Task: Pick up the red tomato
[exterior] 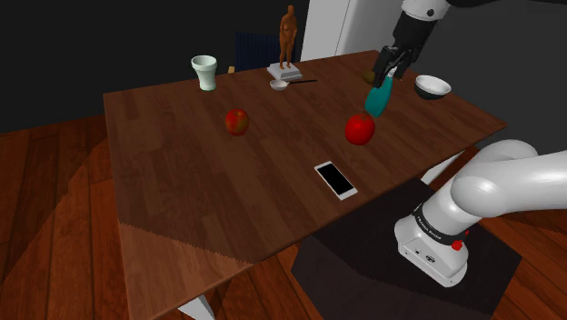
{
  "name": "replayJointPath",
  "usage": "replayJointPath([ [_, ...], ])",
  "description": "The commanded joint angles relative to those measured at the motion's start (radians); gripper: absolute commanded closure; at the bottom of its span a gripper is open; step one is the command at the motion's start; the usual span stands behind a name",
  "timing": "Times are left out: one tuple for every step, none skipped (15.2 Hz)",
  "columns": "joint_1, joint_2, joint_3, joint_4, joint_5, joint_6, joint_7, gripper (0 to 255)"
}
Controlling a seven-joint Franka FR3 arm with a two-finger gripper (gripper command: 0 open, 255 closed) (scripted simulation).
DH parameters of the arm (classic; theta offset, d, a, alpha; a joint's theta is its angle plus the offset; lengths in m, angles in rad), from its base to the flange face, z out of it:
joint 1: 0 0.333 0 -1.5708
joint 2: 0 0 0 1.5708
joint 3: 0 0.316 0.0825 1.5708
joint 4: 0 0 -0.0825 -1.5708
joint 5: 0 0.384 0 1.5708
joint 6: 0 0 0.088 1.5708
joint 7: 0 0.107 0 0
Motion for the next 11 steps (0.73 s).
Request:
replayJointPath([
  [0.000,0.000,0.000,0.000,0.000,0.000,0.000,0],
  [-0.011,0.025,-0.008,-0.007,-0.004,0.024,0.005,0],
  [-0.023,0.051,-0.016,-0.013,-0.008,0.047,0.010,0],
  [-0.034,0.078,-0.024,-0.018,-0.012,0.071,0.016,0],
  [-0.045,0.106,-0.032,-0.022,-0.016,0.094,0.021,0],
  [-0.056,0.134,-0.040,-0.025,-0.020,0.117,0.026,0],
  [-0.067,0.162,-0.048,-0.027,-0.024,0.140,0.031,0],
  [-0.078,0.192,-0.057,-0.029,-0.027,0.163,0.037,0],
  [-0.089,0.222,-0.065,-0.029,-0.031,0.185,0.042,0],
  [-0.099,0.252,-0.073,-0.029,-0.034,0.207,0.047,0],
  [-0.109,0.283,-0.082,-0.028,-0.037,0.229,0.052,0],
])
